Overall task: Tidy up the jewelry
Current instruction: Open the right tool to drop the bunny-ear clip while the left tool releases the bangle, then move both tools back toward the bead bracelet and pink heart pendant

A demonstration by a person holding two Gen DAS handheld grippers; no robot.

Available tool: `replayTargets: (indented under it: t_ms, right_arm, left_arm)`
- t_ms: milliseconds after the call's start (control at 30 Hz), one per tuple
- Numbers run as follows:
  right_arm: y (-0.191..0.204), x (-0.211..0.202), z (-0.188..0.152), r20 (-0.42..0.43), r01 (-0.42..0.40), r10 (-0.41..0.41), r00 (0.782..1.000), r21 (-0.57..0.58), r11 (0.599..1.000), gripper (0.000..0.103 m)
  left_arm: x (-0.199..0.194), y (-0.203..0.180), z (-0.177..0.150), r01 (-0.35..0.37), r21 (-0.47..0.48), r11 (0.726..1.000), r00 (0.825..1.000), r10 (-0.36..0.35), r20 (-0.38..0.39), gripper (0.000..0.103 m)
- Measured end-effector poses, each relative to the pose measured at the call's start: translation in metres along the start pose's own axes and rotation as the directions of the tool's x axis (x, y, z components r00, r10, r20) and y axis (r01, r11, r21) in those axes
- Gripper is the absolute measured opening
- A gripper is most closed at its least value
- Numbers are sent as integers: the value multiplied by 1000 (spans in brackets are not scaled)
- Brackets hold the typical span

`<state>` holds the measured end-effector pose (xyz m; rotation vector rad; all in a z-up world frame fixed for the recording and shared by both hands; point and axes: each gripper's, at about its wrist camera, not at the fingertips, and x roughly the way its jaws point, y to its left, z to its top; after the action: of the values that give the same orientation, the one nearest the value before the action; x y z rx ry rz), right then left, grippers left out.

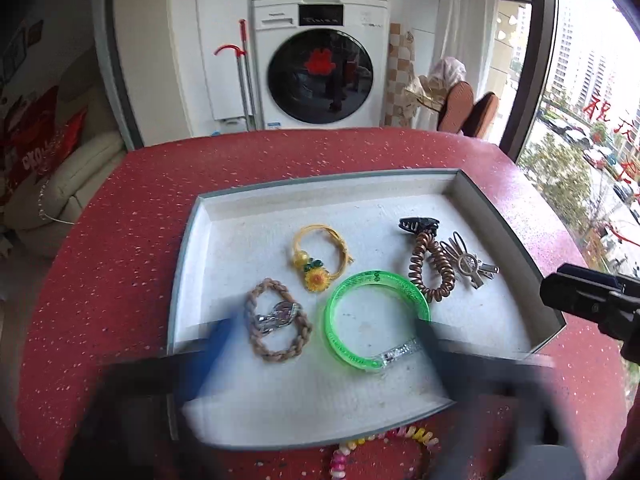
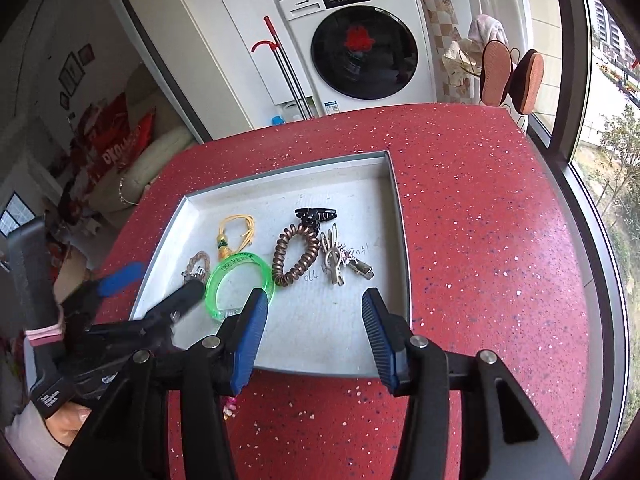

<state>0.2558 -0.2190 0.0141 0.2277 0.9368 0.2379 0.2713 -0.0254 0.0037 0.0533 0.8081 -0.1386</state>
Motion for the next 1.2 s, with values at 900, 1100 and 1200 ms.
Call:
replayTargets:
  t_ms: [900, 1100, 1200]
  right_arm:
    - [48, -27, -117, -151, -123, 89, 985, -232, 965, 84]
    - [61, -30, -142, -177, -153, 104, 979, -292, 944, 84]
    - [66, -28, -151, -192, -160, 102, 976, -314, 936, 84]
  left_arm:
    - [-57, 21, -79, 16, -6, 1000, 1000, -16, -15, 103]
    - [-48, 24, -100, 23, -28, 999, 996, -25, -82, 103]
    - [-43, 23, -102, 29, -36, 999, 994, -33, -101, 103]
